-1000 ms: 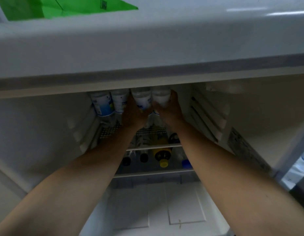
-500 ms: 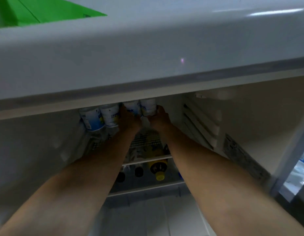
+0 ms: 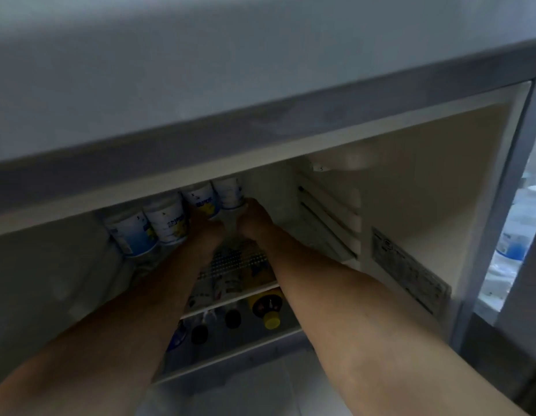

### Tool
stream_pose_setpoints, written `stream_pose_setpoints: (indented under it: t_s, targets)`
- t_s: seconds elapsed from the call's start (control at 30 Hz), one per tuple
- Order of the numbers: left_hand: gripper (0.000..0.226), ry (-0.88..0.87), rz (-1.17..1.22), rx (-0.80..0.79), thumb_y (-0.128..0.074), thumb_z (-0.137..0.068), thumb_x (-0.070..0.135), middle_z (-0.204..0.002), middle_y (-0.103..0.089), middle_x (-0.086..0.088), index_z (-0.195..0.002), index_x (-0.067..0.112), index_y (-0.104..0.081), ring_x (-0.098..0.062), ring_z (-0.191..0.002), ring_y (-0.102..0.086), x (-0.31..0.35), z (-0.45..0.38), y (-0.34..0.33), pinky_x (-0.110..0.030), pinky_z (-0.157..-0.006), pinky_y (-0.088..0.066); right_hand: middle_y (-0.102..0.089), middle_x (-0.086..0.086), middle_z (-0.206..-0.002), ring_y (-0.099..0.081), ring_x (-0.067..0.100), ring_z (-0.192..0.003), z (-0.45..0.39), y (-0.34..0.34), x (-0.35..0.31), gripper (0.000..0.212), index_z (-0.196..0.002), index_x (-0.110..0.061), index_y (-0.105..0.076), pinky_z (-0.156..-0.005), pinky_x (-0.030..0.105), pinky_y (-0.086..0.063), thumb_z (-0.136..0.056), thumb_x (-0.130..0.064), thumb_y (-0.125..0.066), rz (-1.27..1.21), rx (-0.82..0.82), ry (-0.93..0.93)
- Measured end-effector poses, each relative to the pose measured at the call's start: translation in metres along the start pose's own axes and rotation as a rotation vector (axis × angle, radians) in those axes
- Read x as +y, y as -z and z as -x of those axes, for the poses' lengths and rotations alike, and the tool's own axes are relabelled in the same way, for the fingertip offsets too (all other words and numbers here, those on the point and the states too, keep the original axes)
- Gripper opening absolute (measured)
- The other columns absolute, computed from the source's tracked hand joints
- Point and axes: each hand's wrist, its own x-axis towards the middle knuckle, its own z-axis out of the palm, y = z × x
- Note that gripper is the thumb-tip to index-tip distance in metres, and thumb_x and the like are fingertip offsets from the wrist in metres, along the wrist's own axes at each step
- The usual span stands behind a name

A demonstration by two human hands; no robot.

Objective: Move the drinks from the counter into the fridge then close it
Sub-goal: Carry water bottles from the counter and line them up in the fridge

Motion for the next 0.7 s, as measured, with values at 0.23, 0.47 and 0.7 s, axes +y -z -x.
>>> stream_pose_setpoints:
  t_s: [0.23,0.47,0.7]
  targets:
    - [0.048,0.042,0.145,0.074,-0.043,-0.103,0.009,-0.145,-0.048,-0.017,-0.150,0.008,-0.036,-0.034,-0.125,-0.051,-0.002,0.010,-0.003,-0.031,-0.101,-0.043,-0.048,0.030,-0.141,-0.048,0.041,-0.128,0.037,0.012,-0.011,0.036,-0.135,0.013,-0.048,-0.100,0.030,-0.038,-0.106,-0.005,-0.040,-0.123,0.029,-0.045]
    - [0.049,-0.033,0.190,0.132,-0.042,-0.102,0.010,-0.151,-0.043,-0.011,-0.151,0.013,-0.036,-0.030,-0.131,-0.046,-0.001,0.064,0.005,-0.034,-0.107,-0.040,-0.055,0.015,-0.141,-0.053,0.028,-0.124,0.095,0.023,-0.009,0.037,-0.134,-0.003,-0.057,-0.090,0.015,-0.037,-0.101,-0.011,-0.042,-0.236,0.239,-0.039]
    - [0.026,-0.309,0.490,0.288,-0.045,-0.100,0.015,-0.108,-0.058,0.006,-0.124,0.010,-0.054,-0.001,-0.100,-0.059,0.011,0.204,-0.004,-0.005,-0.083,-0.042,-0.067,0.004,-0.119,-0.061,0.021,-0.106,0.232,0.031,0.016,0.026,-0.114,-0.018,-0.067,-0.084,0.027,-0.046,-0.092,-0.013,-0.052,-0.357,0.381,-0.045]
